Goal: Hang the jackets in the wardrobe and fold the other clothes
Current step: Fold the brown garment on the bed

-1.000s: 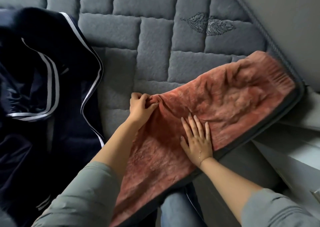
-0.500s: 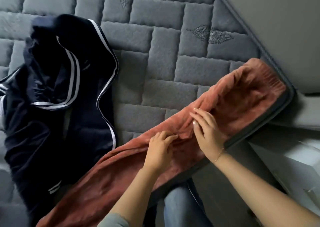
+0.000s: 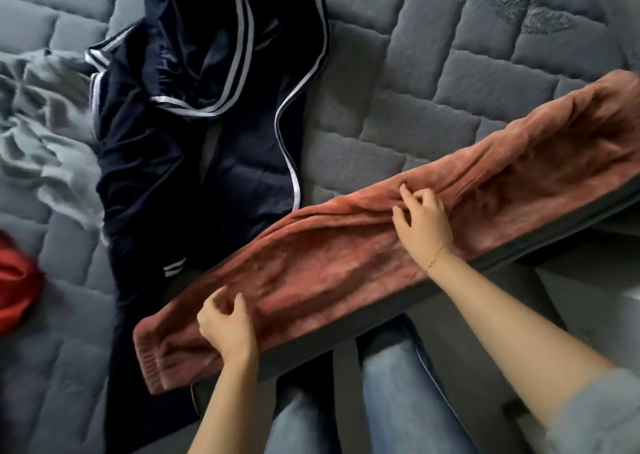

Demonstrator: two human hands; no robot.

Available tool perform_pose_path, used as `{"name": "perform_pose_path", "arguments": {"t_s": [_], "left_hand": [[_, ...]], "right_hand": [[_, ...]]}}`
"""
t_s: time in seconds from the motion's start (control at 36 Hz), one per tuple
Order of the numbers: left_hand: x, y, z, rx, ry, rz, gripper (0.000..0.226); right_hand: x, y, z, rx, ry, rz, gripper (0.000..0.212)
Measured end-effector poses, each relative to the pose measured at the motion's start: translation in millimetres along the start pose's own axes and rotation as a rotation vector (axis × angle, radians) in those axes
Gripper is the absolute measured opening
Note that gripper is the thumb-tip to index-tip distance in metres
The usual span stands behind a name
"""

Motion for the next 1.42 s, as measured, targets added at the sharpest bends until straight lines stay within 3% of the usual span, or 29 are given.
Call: {"name": "perform_pose_path", "arguments": {"t_s": [0.14,0.33,0.39,0.44,0.5,0.58,0.72,0.94,1.06,1.11,1.14,1.17,1.19,1.22,1.28,1.31,1.33,1.36,1.39,1.42], "left_hand": [[39,-69,29,0.102,-0.041,0.059,0.043],[76,-110,55,0.222,0.144,0.097,0.063],[69,-125,63,0.297,0.036,-0.047,0.072],[50,-139,69,0.348,-0.193,-0.269,0.072],[42,-145,71,0.336,-0.36,-0.322,0.063],[49,-145,71,0.264,-0.437,-0.321,0.043],[68,-96,44,0.08,-0.597,-0.437,0.045],[38,54,-41,-0.264,-0.743,-0.421,0.055],[-26,137,-115,-0.411,-0.835,-0.337,0.037],[-58,173,-158,-0.513,-0.948,-0.323,0.028],[-74,185,-177,-0.531,-1.0,-0.273,0.027],[-90,193,-192,-0.522,-1.05,-0.209,0.028],[-106,198,-205,-0.508,-1.11,-0.159,0.03],[-122,201,-215,-0.497,-1.163,-0.117,0.032],[-145,205,-227,-0.493,-1.201,-0.02,0.041],[-153,207,-229,-0.488,-1.188,-0.004,0.042],[-157,210,-230,-0.482,-1.156,-0.016,0.039],[-159,212,-227,-0.477,-1.104,-0.032,0.035],[-160,213,-224,-0.479,-1.043,-0.038,0.032],[-160,213,-220,-0.487,-0.989,-0.044,0.029]], "right_hand": [[-16,-4,-11,-0.069,-0.032,-0.086,0.054],[-32,-15,-28,-0.16,-0.022,-0.128,0.061],[-34,-15,-31,-0.165,-0.01,-0.135,0.061],[-37,-15,-32,-0.163,0.0,-0.132,0.059],[-38,-15,-33,-0.157,0.024,-0.118,0.054],[-37,-14,-33,-0.152,0.048,-0.133,0.048],[-29,-7,-30,-0.143,0.037,-0.023,0.044],[-4,19,-21,-0.355,-0.092,0.613,0.044],[11,47,-17,-0.569,-0.204,1.015,0.049],[14,59,-18,-0.772,-0.243,1.348,0.056],[23,59,-17,-0.777,-0.236,1.355,0.058],[22,65,-25,-0.994,-0.263,1.519,0.056],[26,63,-27,-0.876,-0.389,1.57,0.052],[24,71,-36,-1.043,-0.409,1.775,0.052],[52,86,-27,-0.682,-0.28,1.377,0.059],[54,88,-26,-0.646,-0.284,1.473,0.062],[61,101,-20,-0.653,-0.183,1.343,0.062],[61,112,-18,-0.734,-0.129,1.393,0.061],[64,115,-13,-0.693,-0.116,1.35,0.06],[63,114,-13,-0.686,-0.14,1.476,0.061]]}}
Point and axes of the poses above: each hand's wrist, its own z-axis towards the middle knuckle, its own x-axis out of the back of the hand, y = z × x, the point moved 7 cm from there along z, towards the middle knuckle, and after that the axes turned 10 degrees about z, right-handed, at the moved point
